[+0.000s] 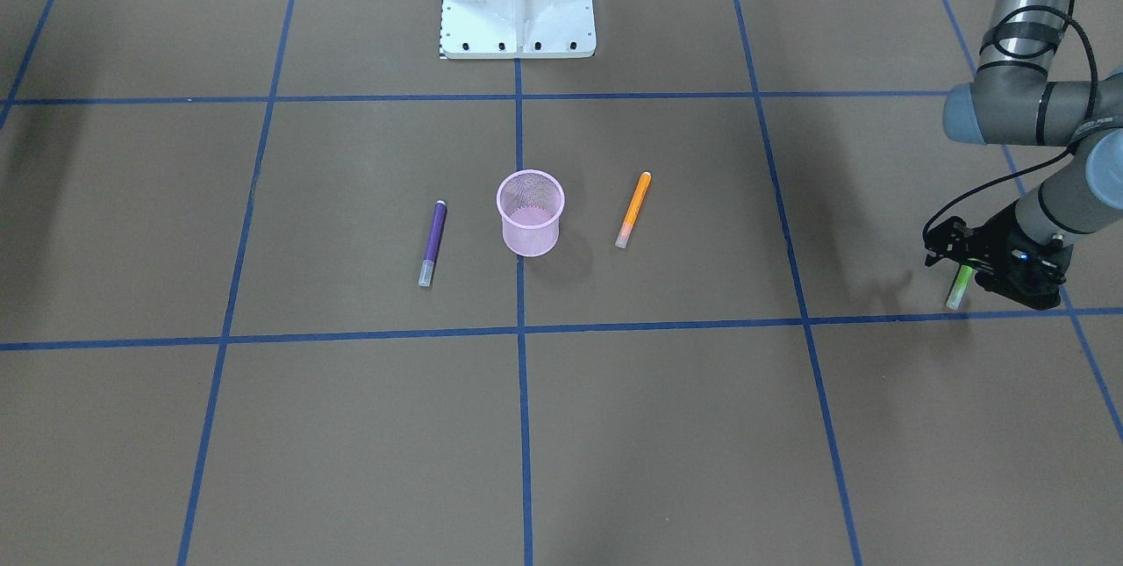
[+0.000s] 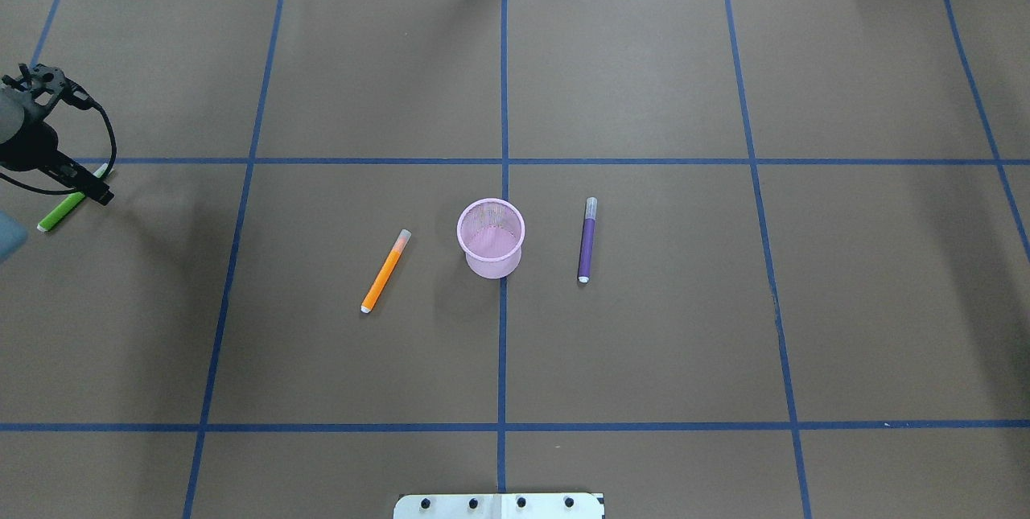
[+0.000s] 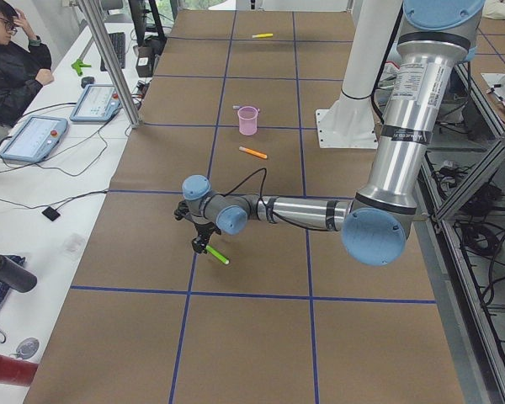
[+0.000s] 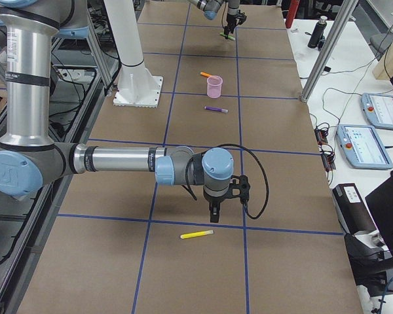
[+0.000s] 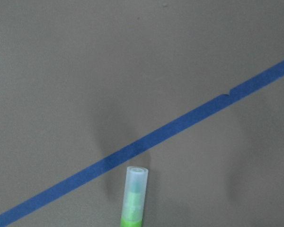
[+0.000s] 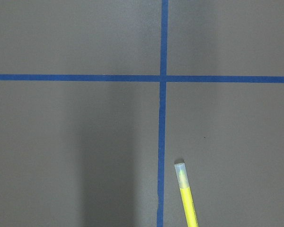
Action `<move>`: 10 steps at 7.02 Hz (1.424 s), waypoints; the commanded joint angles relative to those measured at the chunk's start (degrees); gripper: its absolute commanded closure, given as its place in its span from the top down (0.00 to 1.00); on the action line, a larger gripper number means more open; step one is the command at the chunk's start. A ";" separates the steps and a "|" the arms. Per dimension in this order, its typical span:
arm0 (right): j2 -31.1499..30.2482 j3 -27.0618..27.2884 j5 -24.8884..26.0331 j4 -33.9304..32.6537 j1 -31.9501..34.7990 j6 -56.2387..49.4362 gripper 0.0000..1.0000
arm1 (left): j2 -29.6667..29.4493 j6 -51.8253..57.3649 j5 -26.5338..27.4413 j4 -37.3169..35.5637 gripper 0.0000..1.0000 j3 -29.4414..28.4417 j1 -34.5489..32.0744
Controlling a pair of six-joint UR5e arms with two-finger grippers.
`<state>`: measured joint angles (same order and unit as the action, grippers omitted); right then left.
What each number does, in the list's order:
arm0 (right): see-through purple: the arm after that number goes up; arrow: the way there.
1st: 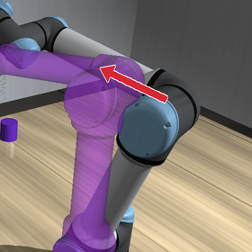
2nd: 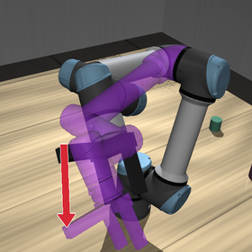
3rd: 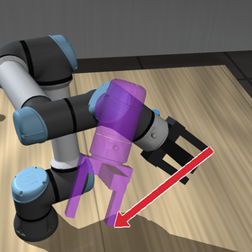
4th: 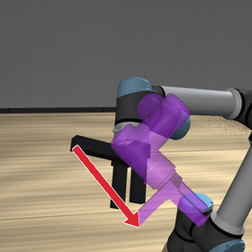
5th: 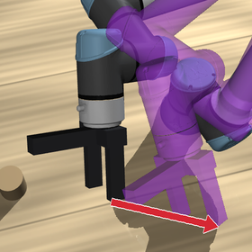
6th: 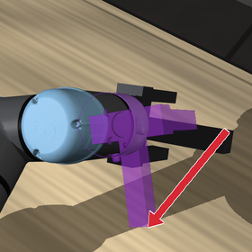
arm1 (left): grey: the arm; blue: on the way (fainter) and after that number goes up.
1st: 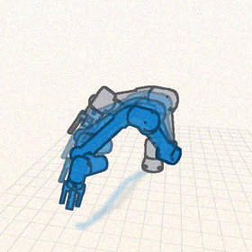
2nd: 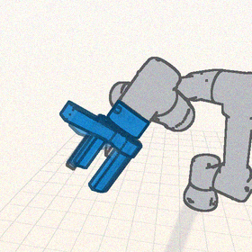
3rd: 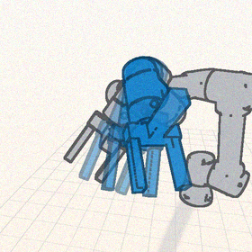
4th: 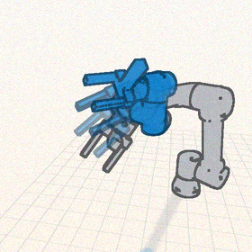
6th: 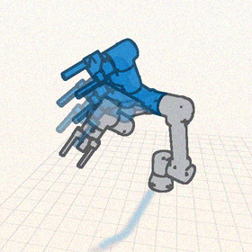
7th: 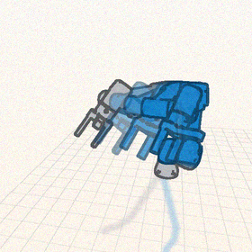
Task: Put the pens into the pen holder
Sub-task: 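Lower the left gripper onto the green marker and close on it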
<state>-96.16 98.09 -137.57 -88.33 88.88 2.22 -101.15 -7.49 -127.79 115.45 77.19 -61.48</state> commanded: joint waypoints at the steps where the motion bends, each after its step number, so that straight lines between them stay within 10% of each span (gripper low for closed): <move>1: 0.10 0.00 0.02 0.00 -0.46 -0.02 1.00 | 0.07 0.02 0.00 2.39 0.76 -1.77 -0.04; 6: 0.54 0.00 0.02 0.00 -0.73 0.06 1.00 | -0.10 -0.07 0.00 2.76 0.65 -2.31 0.05; 10: 0.62 0.00 0.20 0.00 -0.73 0.06 1.00 | -0.37 -0.68 0.00 2.85 0.29 -2.49 -0.04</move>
<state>-95.54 98.09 -137.49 -88.33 88.16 2.29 -101.49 -7.79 -127.79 118.27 74.66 -61.52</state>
